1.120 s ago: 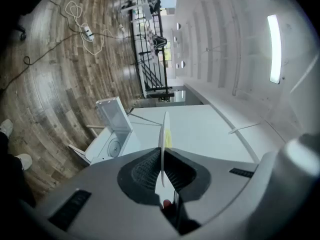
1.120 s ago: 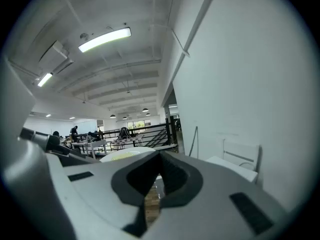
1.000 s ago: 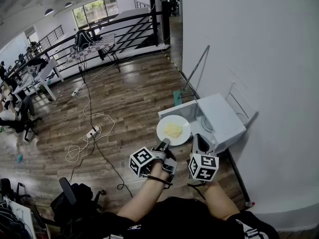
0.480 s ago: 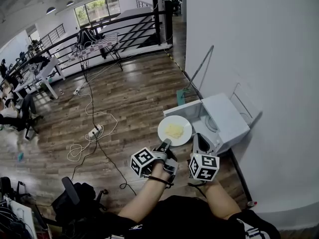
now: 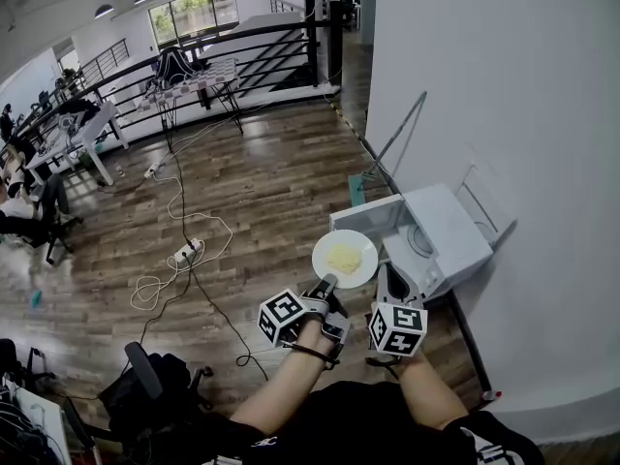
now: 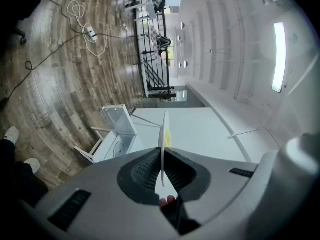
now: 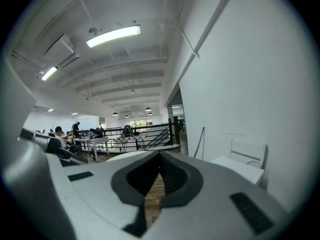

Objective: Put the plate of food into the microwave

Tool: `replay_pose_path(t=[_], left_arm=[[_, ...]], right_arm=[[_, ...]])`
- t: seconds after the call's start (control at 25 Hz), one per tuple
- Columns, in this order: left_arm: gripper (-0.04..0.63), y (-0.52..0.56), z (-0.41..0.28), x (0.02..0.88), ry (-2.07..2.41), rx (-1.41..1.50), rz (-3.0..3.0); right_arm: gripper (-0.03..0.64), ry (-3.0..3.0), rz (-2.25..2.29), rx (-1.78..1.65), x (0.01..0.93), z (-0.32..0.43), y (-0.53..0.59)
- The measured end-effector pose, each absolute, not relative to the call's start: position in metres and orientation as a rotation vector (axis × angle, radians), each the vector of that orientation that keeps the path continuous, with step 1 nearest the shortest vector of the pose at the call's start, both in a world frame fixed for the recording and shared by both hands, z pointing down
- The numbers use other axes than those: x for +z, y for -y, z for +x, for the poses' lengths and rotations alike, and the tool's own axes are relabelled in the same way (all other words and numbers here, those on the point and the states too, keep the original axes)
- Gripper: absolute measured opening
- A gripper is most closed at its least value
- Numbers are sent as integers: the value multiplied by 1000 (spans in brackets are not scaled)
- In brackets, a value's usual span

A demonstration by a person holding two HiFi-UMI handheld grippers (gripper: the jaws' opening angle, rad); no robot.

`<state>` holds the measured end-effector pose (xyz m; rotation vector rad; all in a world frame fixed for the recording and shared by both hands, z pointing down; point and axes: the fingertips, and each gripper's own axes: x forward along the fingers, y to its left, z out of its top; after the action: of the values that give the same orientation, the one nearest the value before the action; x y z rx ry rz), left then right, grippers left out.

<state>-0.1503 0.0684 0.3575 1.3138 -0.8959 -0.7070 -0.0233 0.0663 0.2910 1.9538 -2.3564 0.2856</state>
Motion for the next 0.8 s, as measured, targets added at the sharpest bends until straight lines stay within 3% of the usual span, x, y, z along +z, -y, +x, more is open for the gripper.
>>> replay_pose_path(t=[0.44, 0.8], left_arm=[[12, -66, -167, 372, 886, -707, 1289], [12, -6, -148, 379, 920, -674, 1301]], right_arm=[[12, 2326, 1935, 289, 302, -39, -62], [12, 2381, 1933, 327, 307, -23, 11]])
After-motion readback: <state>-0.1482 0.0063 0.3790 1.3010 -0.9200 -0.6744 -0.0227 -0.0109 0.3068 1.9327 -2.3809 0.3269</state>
